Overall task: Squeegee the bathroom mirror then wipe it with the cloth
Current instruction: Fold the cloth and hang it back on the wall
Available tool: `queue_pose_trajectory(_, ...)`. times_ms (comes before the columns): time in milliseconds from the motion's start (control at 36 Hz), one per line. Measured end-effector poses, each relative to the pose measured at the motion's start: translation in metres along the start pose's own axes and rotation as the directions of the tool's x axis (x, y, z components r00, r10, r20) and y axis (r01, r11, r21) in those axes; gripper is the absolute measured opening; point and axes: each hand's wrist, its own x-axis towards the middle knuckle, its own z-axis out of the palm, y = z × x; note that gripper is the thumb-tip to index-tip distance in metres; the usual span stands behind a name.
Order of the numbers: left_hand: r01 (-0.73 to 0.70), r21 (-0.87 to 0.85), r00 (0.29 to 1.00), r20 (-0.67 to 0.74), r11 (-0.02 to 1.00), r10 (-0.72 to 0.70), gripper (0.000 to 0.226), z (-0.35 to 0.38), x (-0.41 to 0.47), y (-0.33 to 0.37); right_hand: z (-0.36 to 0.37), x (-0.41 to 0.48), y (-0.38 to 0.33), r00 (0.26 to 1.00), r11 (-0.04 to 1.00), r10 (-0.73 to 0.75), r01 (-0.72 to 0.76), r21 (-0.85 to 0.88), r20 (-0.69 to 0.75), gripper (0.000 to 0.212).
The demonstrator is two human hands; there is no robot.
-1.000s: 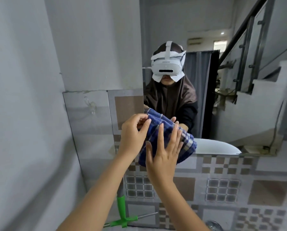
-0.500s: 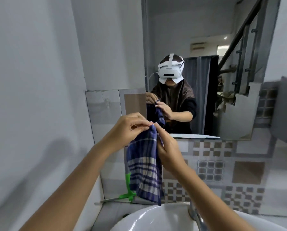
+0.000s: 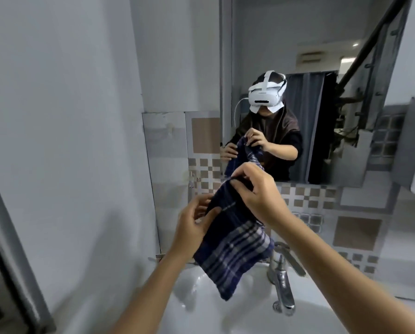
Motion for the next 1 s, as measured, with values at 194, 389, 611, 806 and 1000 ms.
queue_pose_trajectory(194,-0.034,-0.056,0.994,-0.109,0.998,0.028,0.024,-0.008,0.012,-0.012,-0.018,0.022,0.021,0.999,0.987,-0.017,0.021,-0.161,0.03,0.004)
queue_pose_trajectory(389,-0.308,0.21,0.93,-0.142,0.928,0.34,0.022,-0.063,0.088,-0.014,0.018,0.06,0.028,0.99,0.984,-0.03,0.005,-0.179,-0.135,0.013)
queue_pose_trajectory(611,-0.311,0.387,0.829,-0.336,0.868,0.447,0.011,-0.119,0.21,-0.017,0.093,0.167,0.023,0.92,0.963,-0.147,0.05,-0.264,-0.363,0.018)
queue_pose_trajectory(806,-0.201,0.351,0.846,-0.409,0.914,0.343,0.016,-0.154,0.282,-0.035,0.148,0.242,0.033,0.917,0.883,-0.27,0.115,-0.454,-0.293,0.028)
queue_pose_trajectory(1000,-0.24,0.384,0.818,-0.415,0.892,0.399,0.013,-0.159,0.293,-0.063,0.177,0.245,0.067,0.909,0.757,-0.36,0.152,-0.635,-0.211,0.041)
